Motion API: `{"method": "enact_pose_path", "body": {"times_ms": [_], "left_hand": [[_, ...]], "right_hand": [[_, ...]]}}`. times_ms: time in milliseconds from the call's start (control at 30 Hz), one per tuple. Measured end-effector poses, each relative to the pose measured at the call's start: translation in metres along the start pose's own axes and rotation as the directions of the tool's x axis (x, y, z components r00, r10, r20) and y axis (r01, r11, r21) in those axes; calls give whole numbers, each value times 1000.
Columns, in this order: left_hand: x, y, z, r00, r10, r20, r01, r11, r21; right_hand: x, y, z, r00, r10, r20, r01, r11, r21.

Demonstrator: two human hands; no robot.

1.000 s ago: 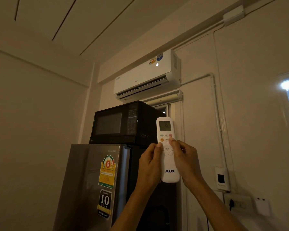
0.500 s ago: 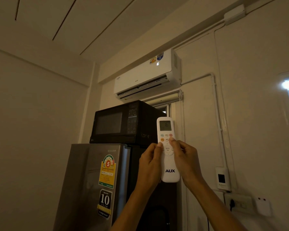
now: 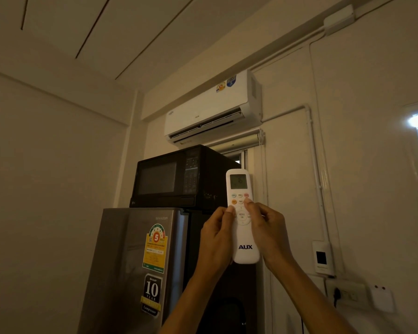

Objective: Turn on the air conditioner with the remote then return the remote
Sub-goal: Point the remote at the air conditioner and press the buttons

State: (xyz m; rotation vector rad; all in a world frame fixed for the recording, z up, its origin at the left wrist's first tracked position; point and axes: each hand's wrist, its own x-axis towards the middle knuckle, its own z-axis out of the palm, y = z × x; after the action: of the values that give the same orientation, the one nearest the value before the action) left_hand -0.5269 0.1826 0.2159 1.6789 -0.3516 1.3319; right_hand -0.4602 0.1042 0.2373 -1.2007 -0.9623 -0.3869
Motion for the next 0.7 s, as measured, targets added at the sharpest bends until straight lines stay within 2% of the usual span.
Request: {"method": "enact_pose_path", "body": {"times_ms": [700], "left_hand": [[-3, 3, 1, 1000, -2, 1, 2, 1000, -2]], "right_hand": [[-4, -1, -1, 1000, 0, 4, -1, 1000, 7]]}}
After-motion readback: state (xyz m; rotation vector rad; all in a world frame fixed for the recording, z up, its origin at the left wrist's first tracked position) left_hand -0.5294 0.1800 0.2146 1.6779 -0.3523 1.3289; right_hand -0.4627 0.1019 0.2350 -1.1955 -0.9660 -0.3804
